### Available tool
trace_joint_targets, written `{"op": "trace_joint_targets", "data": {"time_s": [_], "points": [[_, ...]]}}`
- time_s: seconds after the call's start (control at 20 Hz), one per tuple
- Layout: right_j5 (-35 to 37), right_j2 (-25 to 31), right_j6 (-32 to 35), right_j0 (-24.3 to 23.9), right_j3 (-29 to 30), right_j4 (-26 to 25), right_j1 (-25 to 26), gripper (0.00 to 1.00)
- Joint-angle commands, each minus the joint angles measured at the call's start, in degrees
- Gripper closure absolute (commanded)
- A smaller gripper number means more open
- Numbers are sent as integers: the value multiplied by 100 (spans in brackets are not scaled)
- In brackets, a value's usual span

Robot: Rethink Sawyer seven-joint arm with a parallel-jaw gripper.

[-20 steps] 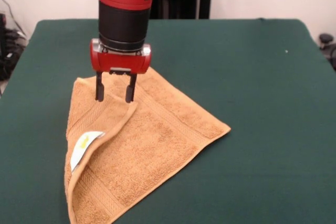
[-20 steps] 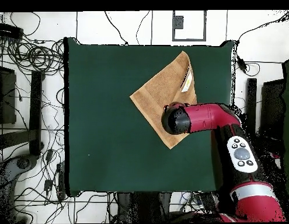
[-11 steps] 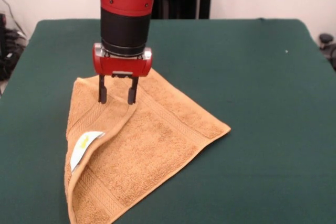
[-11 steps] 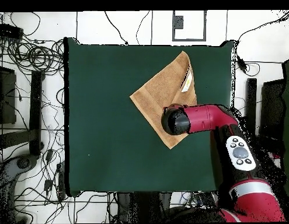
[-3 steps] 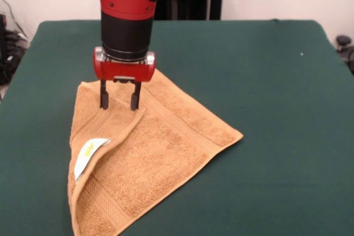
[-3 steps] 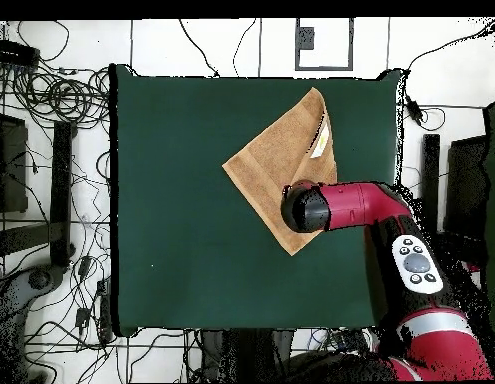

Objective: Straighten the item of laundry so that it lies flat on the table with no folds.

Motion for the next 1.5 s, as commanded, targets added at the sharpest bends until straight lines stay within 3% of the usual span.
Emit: {"op": "trace_joint_targets", "data": {"time_s": [0.05, 1.5], "points": [[534, 427, -396, 138, 156, 181, 102, 0], [538, 1036, -629, -423, 241, 600, 568, 0]]}}
